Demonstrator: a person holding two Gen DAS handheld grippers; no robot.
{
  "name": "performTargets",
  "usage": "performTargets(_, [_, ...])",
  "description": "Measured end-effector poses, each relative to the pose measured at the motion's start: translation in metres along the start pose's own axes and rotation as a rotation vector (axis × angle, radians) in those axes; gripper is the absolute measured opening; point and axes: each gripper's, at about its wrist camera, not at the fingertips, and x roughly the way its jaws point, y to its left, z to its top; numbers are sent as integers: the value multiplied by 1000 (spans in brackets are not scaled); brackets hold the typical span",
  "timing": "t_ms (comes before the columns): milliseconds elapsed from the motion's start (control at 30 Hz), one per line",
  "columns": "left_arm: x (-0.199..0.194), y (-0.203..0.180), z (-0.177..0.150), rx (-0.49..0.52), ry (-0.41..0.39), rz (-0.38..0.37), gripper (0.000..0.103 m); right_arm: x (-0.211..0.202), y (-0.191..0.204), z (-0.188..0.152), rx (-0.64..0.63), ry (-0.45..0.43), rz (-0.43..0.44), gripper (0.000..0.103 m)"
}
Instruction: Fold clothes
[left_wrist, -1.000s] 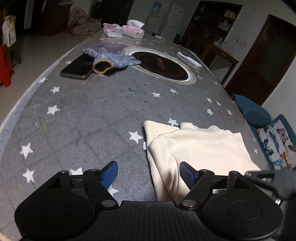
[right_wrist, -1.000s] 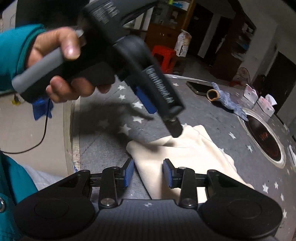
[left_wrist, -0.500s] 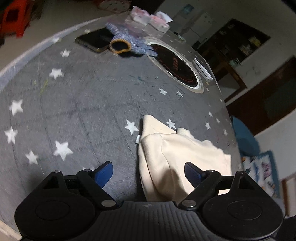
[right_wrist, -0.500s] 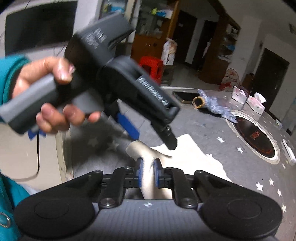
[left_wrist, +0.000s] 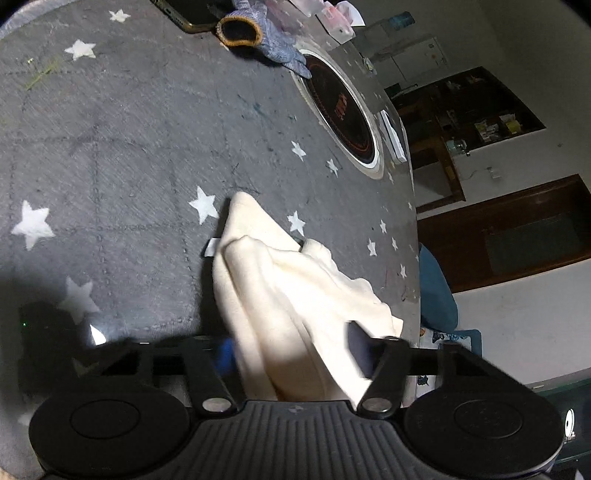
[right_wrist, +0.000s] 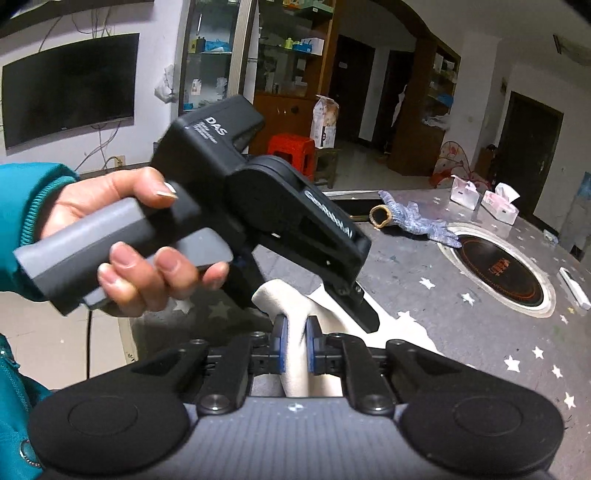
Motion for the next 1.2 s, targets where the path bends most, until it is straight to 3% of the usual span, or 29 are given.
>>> performTargets(33, [2, 1, 0, 6, -1, 8, 34, -1, -1, -1, 8, 0, 3, 9])
performTargets(133, [6, 3, 2, 21, 0, 34, 23, -4, -4, -5, 36, -4, 4, 12])
performTargets(533, [7, -11, 0, 152, -33, 85, 21, -39, -93, -79, 395, 53, -328, 21])
performTargets(800, [11, -29, -2, 261, -54, 134, 21, -44, -128, -110, 600, 31, -360, 32])
performTargets(967, [13, -37, -4, 331, -66, 164, 21, -47, -150, -128, 728, 17, -378, 33])
performTargets(1133, [15, -44, -5, 382, -74, 186, 21, -42, -155, -130, 774, -16, -380, 33])
performTargets(1167, [15, -45, -6, 393, -78, 190, 21, -40, -156, -130, 780, -21, -376, 30])
performTargets(1200, [16, -47, -6, 405, -81, 195, 21, -39, -155, -129, 774, -19, -367, 20])
